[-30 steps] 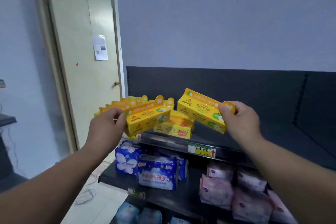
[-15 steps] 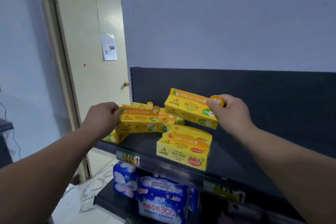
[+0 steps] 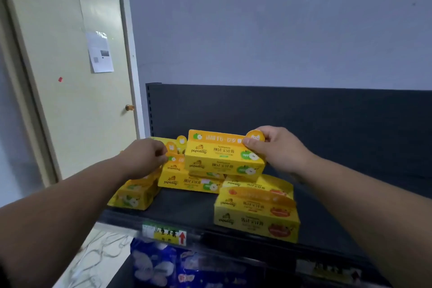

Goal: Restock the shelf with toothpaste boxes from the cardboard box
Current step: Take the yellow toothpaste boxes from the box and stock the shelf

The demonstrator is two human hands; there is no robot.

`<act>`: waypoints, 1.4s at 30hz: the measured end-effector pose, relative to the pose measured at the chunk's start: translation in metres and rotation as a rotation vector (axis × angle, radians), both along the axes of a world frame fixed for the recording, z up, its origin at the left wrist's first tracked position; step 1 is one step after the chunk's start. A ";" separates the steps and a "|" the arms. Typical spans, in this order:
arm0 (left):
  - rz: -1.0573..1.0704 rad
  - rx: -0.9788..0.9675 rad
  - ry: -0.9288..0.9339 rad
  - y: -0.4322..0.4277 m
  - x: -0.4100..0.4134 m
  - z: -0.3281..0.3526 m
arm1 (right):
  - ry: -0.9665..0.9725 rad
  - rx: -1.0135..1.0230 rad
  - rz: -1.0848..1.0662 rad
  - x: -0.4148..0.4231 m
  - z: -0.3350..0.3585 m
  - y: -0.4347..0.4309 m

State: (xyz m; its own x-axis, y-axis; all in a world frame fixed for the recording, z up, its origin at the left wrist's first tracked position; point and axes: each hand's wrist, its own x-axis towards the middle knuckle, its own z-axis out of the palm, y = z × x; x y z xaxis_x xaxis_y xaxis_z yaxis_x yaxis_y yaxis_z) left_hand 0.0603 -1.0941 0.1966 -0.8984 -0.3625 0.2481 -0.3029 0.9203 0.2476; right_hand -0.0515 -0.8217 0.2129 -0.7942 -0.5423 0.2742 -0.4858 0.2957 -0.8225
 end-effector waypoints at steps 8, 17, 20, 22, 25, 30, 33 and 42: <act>-0.228 -0.043 -0.024 -0.024 -0.033 -0.008 | -0.177 -0.090 0.057 0.003 -0.012 -0.039; -0.221 0.345 0.244 -0.045 -0.040 0.012 | -0.098 0.012 0.030 0.002 -0.025 -0.070; -0.294 0.418 0.189 -0.044 -0.029 0.024 | -0.091 0.054 0.053 0.001 -0.027 -0.078; -0.350 0.362 0.065 -0.041 -0.022 0.026 | 0.009 0.212 0.060 0.002 -0.025 -0.079; -0.412 0.154 -0.125 -0.034 -0.022 0.022 | 0.136 0.462 0.070 0.002 -0.027 -0.081; -0.424 -0.102 -0.196 -0.017 -0.032 0.008 | 0.284 0.608 -0.005 0.002 -0.034 -0.081; -0.400 -0.279 -0.242 -0.009 -0.040 -0.003 | 0.278 0.596 -0.034 0.003 -0.035 -0.079; -0.294 -0.533 -0.235 -0.008 -0.051 -0.010 | 0.293 0.549 -0.085 0.008 -0.033 -0.066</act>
State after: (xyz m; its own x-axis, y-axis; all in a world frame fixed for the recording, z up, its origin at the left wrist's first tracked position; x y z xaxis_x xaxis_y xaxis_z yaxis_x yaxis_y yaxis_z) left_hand 0.0096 -1.1025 0.1862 -0.9935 0.0250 0.1107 -0.0104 0.9514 -0.3079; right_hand -0.0430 -0.8875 0.1797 -0.7750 -0.6039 0.1865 -0.6241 0.6847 -0.3764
